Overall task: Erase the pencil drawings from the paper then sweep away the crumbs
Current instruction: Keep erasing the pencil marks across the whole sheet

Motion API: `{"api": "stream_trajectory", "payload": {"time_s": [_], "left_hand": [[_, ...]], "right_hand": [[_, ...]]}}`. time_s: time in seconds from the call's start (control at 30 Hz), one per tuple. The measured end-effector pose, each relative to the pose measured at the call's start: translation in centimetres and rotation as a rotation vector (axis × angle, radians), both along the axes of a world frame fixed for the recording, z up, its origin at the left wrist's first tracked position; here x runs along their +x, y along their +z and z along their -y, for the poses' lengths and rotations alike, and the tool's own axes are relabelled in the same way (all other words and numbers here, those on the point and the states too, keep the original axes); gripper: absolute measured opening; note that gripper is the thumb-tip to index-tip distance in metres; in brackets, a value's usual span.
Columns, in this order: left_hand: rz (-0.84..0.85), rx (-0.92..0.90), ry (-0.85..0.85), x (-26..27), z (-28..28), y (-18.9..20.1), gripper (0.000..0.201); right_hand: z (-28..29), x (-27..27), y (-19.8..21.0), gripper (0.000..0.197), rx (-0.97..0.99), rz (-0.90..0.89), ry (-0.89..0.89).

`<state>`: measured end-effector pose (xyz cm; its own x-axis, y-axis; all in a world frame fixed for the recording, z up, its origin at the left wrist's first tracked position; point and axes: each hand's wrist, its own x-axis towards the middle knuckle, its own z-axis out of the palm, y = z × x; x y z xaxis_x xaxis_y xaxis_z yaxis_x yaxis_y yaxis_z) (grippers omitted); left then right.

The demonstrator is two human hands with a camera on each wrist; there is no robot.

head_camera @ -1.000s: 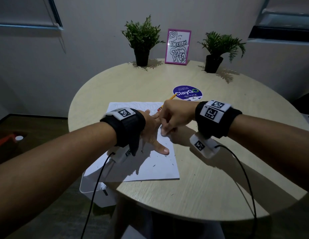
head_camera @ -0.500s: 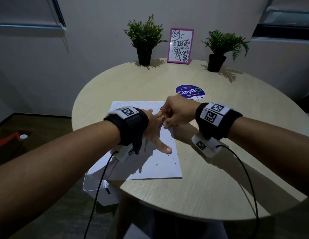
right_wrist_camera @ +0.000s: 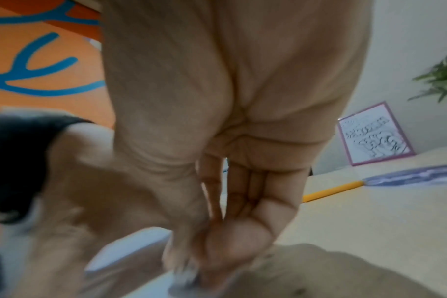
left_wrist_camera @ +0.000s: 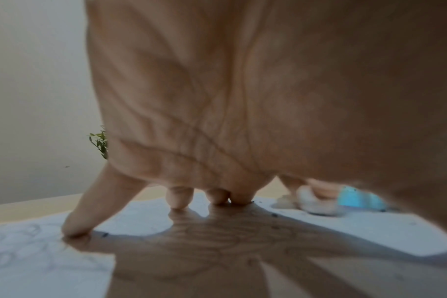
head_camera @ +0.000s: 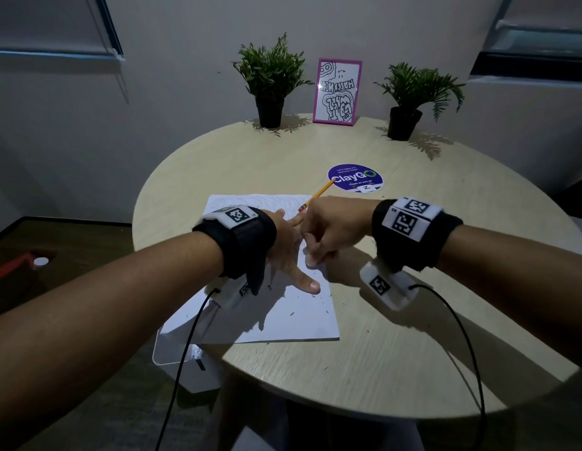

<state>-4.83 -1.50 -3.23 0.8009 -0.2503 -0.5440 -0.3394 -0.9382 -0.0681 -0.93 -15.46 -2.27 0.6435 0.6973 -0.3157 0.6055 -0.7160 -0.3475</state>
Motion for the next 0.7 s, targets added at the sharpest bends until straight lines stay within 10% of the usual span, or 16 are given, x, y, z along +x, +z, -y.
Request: {"api": "stream_trajectory", "payload": {"time_s": [0.5,0.7], "left_hand": [[0.013,-0.004,0.024,0.1,-0.1,-0.1,0.129],[-0.024,0.045,-0.029,-0.5,0.7,0.5,0.092]], "right_hand": [[0.4,1.9,-0.7,0.028,0.119,0.156,-0.144],[-0.2,-0.7,-0.4,0.025,0.031,0.003,0.01]]}}
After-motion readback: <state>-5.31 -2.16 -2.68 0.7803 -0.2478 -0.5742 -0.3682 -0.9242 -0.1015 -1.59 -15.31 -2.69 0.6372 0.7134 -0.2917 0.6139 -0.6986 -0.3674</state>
